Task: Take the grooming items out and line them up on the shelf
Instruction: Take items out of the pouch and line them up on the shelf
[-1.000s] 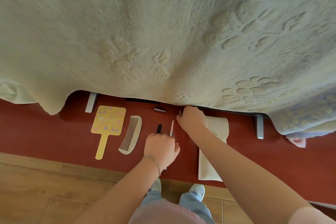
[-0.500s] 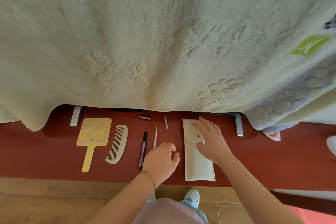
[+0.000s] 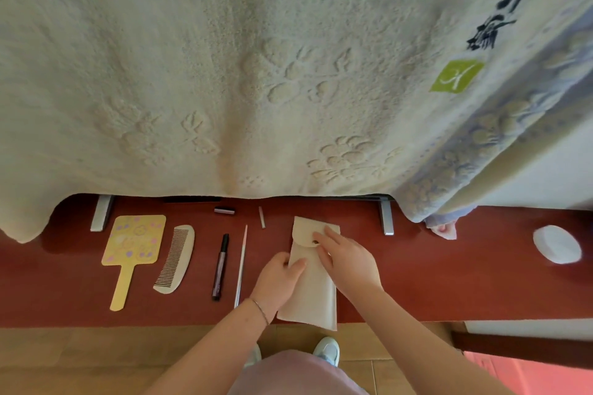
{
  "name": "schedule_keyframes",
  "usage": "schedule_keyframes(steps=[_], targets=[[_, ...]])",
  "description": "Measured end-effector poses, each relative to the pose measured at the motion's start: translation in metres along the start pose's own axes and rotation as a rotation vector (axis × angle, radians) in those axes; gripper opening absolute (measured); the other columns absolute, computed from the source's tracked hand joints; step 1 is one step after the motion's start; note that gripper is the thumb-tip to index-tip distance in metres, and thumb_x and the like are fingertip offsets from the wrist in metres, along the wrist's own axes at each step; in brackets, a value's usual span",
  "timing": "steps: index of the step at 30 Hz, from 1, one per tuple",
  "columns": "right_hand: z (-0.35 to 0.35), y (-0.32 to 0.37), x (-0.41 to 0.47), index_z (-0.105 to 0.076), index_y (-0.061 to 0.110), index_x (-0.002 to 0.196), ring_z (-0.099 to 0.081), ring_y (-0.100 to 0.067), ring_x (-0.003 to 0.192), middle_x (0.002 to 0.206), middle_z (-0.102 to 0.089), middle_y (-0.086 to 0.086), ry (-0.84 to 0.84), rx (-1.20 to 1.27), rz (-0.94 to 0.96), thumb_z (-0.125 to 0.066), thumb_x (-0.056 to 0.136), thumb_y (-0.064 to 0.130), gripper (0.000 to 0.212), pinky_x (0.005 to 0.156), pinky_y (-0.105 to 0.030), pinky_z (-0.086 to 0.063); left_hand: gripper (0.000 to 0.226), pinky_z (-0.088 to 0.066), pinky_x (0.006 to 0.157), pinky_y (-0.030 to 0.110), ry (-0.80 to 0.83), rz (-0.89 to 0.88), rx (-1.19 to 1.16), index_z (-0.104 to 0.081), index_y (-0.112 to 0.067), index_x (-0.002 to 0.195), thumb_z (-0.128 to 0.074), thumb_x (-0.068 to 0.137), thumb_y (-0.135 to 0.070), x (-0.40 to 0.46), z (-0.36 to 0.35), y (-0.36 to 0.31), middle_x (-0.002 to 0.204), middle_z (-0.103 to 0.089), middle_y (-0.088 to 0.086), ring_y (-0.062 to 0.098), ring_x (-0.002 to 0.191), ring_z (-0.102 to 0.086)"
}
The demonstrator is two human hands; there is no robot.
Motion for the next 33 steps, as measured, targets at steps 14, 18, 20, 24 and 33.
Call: schedule_keyframes(steps=[14,18,20,24,33], targets=[[0.047,-0.01,-0.008,-0.067,0.017,0.083,-0.044,-0.014,0.042,0.049,-0.052,0.002,-0.382,0.235,-0.12,-0.044,0.09,0.033,0.029,0.036,-0.027,-0.038,0.034,-0.054,0.074,0.03,0.18,-0.068,-0.284,-0.048,-0.024,0.119,-0.058,0.088,-0.015,-0.021,0.007,-0.011,0.107,-0.067,-0.003,0.015,0.09,-0.067],[0.065,-0.007,0.0,-0.062,0.017,0.098,-0.053,-0.012,0.057,0.081,-0.061,0.003,-0.443,0.332,-0.167,-0.056,0.088,0.025,0.014,0.046,-0.022,-0.042,0.033,-0.054,0.071,0.028,0.263,-0.041,-0.343,-0.048,-0.028,0.115,-0.058,0.088,-0.012,-0.028,0.008,-0.012,0.107,-0.068,-0.004,0.014,0.091,-0.067],[0.071,-0.006,0.003,-0.055,0.015,0.106,-0.053,-0.017,0.063,0.096,-0.058,-0.005,-0.55,0.23,-0.157,-0.066,0.08,0.01,0.029,0.048,-0.024,-0.045,0.034,-0.054,0.077,0.033,0.308,-0.011,-0.391,-0.049,-0.022,0.117,-0.056,0.088,-0.006,-0.029,0.008,-0.013,0.109,-0.067,0.002,0.019,0.094,-0.066],[0.072,-0.011,0.006,-0.06,0.01,0.082,-0.046,-0.024,0.064,0.078,-0.052,-0.008,-0.624,-0.069,0.001,-0.053,0.072,0.001,0.015,0.056,-0.036,-0.045,0.038,-0.048,0.094,0.044,0.424,-0.024,-0.422,-0.053,-0.015,0.12,-0.054,0.085,-0.004,-0.033,0.006,-0.017,0.115,-0.064,0.012,0.028,0.106,-0.06],[0.067,-0.013,-0.003,-0.065,0.02,0.098,-0.053,-0.015,0.088,0.094,-0.055,0.011,-0.168,0.501,0.016,-0.062,0.071,0.048,0.039,0.072,-0.025,-0.047,0.058,-0.049,0.083,0.032,0.419,-0.052,-0.432,-0.048,-0.023,0.121,-0.056,0.066,-0.008,-0.033,0.012,-0.02,0.116,-0.06,0.01,0.024,0.106,-0.056]])
Point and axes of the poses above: each hand's wrist, its own x-axis towards the middle knuckle, its own z-axis out of the back of the hand, y = z × x, the point moved 1 cm from there along x, towards the middle knuckle
